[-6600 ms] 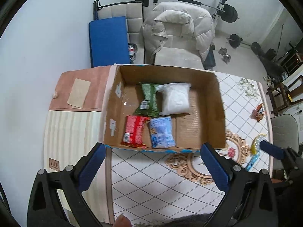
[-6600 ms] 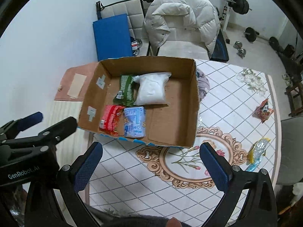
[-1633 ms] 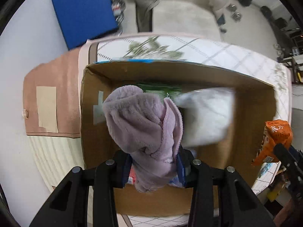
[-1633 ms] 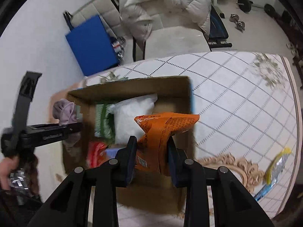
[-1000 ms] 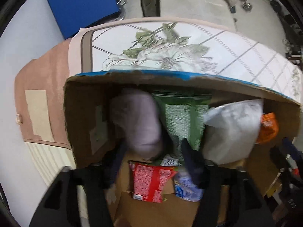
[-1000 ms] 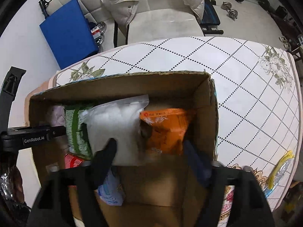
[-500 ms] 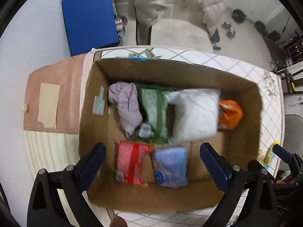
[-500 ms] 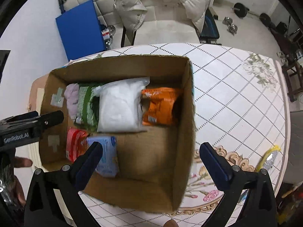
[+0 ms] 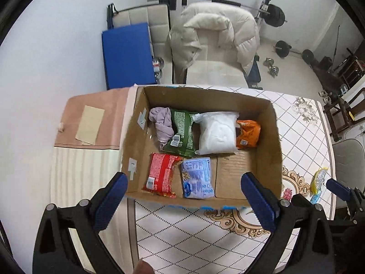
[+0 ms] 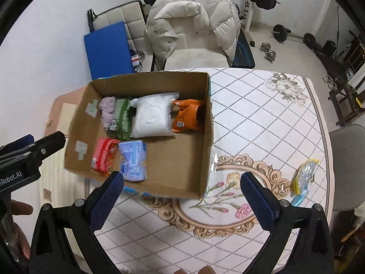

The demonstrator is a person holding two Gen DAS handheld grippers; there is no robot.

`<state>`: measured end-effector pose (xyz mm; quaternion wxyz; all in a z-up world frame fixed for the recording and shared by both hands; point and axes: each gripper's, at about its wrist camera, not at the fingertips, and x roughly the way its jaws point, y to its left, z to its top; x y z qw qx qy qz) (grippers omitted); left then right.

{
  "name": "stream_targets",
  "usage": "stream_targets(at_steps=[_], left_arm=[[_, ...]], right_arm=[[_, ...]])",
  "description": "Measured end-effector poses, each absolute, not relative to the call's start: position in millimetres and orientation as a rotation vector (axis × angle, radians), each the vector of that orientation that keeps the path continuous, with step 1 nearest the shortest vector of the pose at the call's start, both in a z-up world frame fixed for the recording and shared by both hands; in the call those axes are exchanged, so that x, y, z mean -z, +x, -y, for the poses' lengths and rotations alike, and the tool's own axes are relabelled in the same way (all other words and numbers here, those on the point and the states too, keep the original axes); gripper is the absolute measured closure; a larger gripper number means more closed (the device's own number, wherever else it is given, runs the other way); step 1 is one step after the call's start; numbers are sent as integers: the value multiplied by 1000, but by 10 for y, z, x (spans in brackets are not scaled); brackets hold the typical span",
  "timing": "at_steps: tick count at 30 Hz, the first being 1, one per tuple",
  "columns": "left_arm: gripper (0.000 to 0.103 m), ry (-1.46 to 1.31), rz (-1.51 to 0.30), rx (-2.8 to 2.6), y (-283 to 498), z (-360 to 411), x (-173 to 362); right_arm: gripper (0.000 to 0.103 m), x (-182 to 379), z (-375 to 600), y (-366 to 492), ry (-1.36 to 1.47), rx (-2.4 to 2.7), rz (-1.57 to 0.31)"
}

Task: Organize soft objects
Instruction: 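Grasp the silver sponge with the left gripper while the right grasps the blue tube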

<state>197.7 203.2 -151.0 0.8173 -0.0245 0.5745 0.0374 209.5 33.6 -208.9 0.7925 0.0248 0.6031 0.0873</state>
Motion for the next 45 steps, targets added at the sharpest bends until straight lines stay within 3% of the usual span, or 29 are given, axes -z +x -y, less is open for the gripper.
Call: stream_targets(at_steps=[8,14,18,22,30,32,34,35,45], left_arm=[[1,-43,-1214,-73,1725,-1761,1321],[1,129,-1200,-31,1761,-797,1386],[1,233,-1251,59,1912,83,1774],[1,353,-1344,124,2157,878,2352],[1,525,-1505,202,2507,1855,3194],[1,541,-1530,221,2544,1997,3305],[1,561,-1552,253,2548,2182,3413],[1,567,-1560,264,2548,2245,3443],[1,550,-1698,439,2521,2998,3878]], right_arm=[[0,1846,-112,1844,130,-245,-1288],[0,2006,804,1716,250,-165,-1347],[0,2473,1764,1638,294,41,-1419],[0,3306,2653,1638,413,217,-1530],[29,4475,3171,1660,578,260,-1699],[50,4567,3192,1629,573,252,-1725],[63,4567,3228,1582,548,241,-1721],[75,4560,3263,1543,532,244,-1724],[78,4578,4067,1217,554,335,-1734]])
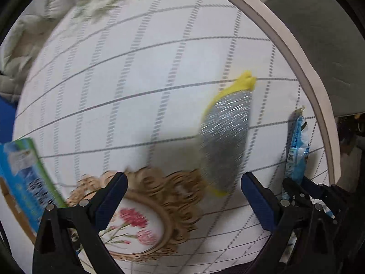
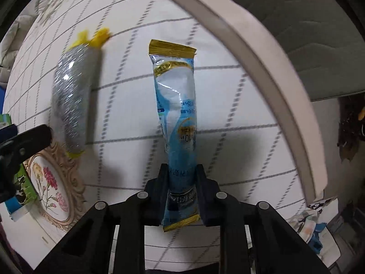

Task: Organize soft objects
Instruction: 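Grasp the silver sponge with the left gripper while the right grasps the blue tube, then set the sponge and tube upright in the box and release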

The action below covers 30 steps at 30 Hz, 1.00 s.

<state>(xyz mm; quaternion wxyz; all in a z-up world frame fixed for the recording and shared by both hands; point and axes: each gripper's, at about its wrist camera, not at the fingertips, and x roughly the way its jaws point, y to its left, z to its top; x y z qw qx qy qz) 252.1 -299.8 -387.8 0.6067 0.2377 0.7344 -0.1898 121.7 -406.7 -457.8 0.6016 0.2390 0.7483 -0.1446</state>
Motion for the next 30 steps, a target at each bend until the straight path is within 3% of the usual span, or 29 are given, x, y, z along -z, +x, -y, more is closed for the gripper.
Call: stream_targets(at_steps=[4,8,9,10,11,12,13,17,21,28,30], left_arm=[[1,557,-1734,481,2567,3253,4072],[6,588,-1743,491,2602,3397,4258],[24,586,-1738,492,2601,3411,4278],[31,604,-1719,476,2593,3412,4267],[36,603,-1699,479,2586,3403,4238],[51,596,-1677,484,2564,3387,4184],[56,586,-1666,480,2538,3334,4158],[57,527,-1667,452,2466,3083,4049],[57,370,-1636,439,2451,2596,3548],[57,93,-1473,315,2591,746,2051],[57,29,-1474,264,2631,275,1930]], right_arm=[[57,4644,4275,1198,615,345,-1737],[57,4659,4409,1218,636,377,-1733],[57,4654,4410,1228,623,387,-1735],[60,4652,4408,1234,613,392,-1737],[71,4632,4391,1234,595,397,-1734],[81,4600,4357,1226,575,400,-1732],[82,4579,4310,1238,564,400,-1731],[88,4429,4140,1278,507,376,-1723],[88,4077,3847,1372,499,281,-1670],[89,2992,2754,1777,506,-31,-1520],[89,2747,2268,1872,512,-132,-1485]])
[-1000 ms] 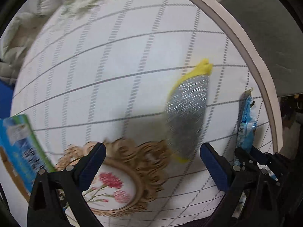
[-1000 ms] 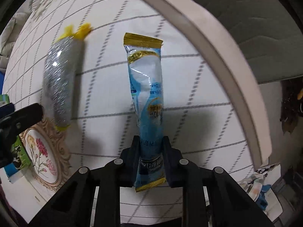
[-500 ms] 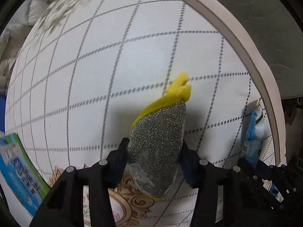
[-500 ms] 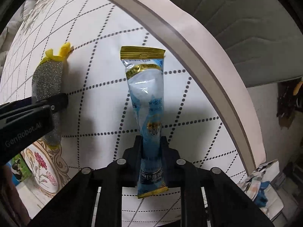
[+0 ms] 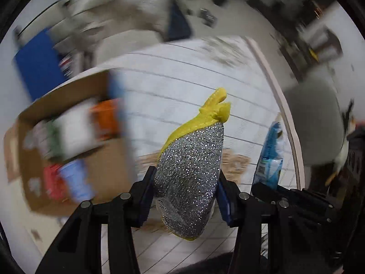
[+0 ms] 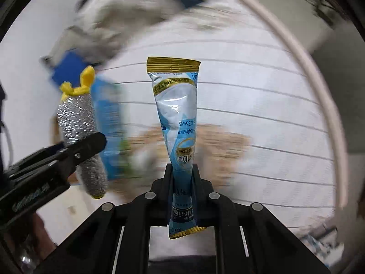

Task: Organize soft objects
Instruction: 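Set the sponge and tube upright in the box and release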

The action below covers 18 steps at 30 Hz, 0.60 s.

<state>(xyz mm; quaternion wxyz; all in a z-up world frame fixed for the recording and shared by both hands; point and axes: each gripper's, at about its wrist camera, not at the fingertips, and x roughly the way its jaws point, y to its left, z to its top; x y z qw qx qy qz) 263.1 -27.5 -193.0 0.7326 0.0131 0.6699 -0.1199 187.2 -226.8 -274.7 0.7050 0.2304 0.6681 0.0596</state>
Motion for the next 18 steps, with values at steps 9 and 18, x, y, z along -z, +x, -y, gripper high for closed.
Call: stream_targets(at_steps=[9,18], left_arm=[[57,-331,-1662,117,3040,-1398,2535],[54,-393,-1823,161,3171,-1524,3225]], right_arm=[[88,2592,289,2656,467,-300,-1469],[88,3279,-324,2937,389,-190,-1575]])
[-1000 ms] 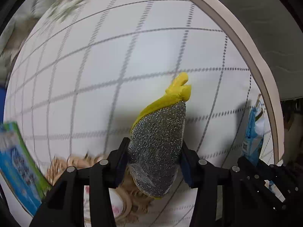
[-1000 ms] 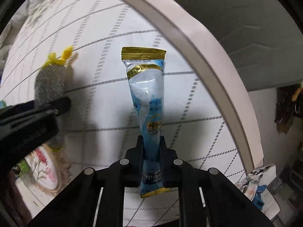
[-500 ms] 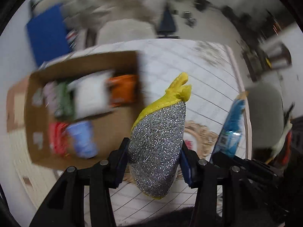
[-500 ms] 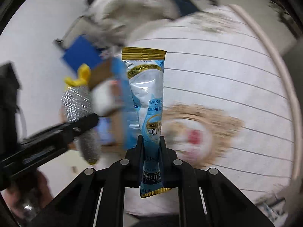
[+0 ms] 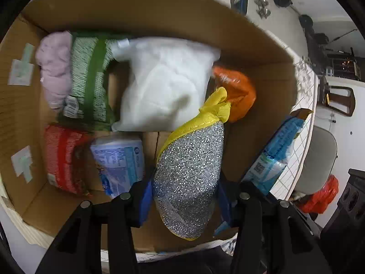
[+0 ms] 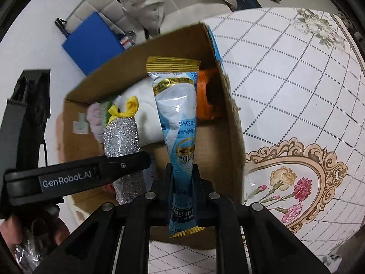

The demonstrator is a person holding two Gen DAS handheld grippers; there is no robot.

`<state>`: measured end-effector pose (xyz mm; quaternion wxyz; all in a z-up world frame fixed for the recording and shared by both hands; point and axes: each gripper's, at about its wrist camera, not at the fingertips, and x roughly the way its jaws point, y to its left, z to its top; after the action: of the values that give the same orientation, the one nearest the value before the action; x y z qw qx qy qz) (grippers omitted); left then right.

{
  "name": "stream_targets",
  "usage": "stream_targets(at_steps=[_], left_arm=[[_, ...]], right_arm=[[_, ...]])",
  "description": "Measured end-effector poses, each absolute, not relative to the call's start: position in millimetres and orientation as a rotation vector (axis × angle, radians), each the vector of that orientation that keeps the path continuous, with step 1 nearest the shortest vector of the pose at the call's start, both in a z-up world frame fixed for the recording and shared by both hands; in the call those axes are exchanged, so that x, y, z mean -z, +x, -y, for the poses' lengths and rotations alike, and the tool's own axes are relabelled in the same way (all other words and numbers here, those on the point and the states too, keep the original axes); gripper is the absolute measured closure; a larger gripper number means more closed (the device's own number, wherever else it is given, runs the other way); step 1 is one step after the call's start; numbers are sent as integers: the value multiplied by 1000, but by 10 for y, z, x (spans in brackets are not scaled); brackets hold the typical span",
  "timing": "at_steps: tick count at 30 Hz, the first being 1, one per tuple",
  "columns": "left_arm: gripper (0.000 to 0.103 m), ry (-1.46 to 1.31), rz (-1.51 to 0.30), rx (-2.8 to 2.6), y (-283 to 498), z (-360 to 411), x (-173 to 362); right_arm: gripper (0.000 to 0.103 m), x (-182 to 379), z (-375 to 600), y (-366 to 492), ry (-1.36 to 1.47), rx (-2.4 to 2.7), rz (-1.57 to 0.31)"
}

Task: Organize soft objects
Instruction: 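Set the sponge and tube upright in the box and release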

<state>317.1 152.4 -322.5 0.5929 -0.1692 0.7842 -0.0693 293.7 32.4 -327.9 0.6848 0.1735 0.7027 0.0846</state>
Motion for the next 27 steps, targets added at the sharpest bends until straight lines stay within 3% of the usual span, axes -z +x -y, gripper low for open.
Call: stream_targets(at_steps=[3,5,6,7,8,9,13,18,20,21,27], left_arm=[[53,-373,-1862,187,3144,-1445,3350],[48,-399,-1898,203,3106,-1420,3437],[40,-413,-1907,207,3089,-1419,3459],[33,-412,-1900,204,3079,-1420,3460],[31,-390,-1890,193,3079,-1407,3454],[26,-364,-1877,185,3076,-1397,3437],[17,-340,-1848,181,2990,-1452,3297],[13,-273,-1768,161,2829,-1478,2997],[10,-231,-1718,136,2722,-1498,2832],[2,-217,-1699,123,2677,-1531,2783],[1,-149,-1545,25,2396,-1705,2441]], right_arm=[[87,3391,-360,2914,369,-165,-1602],[85,3499,-381,2914,345,-165,-1629],[84,3634,-356,2901,332,-166,-1643],[74,3669,-374,2899,309,-165,-1659],[55,3674,-381,2896,295,-163,-1665],[46,3663,-390,2895,278,-158,-1664],[27,3580,-467,2880,226,-178,-1663],[23,3419,-493,2822,163,-180,-1635],[5,3314,-492,2775,105,-172,-1613],[2,3229,-481,2740,80,-172,-1597],[0,3055,-451,2553,8,-171,-1546]])
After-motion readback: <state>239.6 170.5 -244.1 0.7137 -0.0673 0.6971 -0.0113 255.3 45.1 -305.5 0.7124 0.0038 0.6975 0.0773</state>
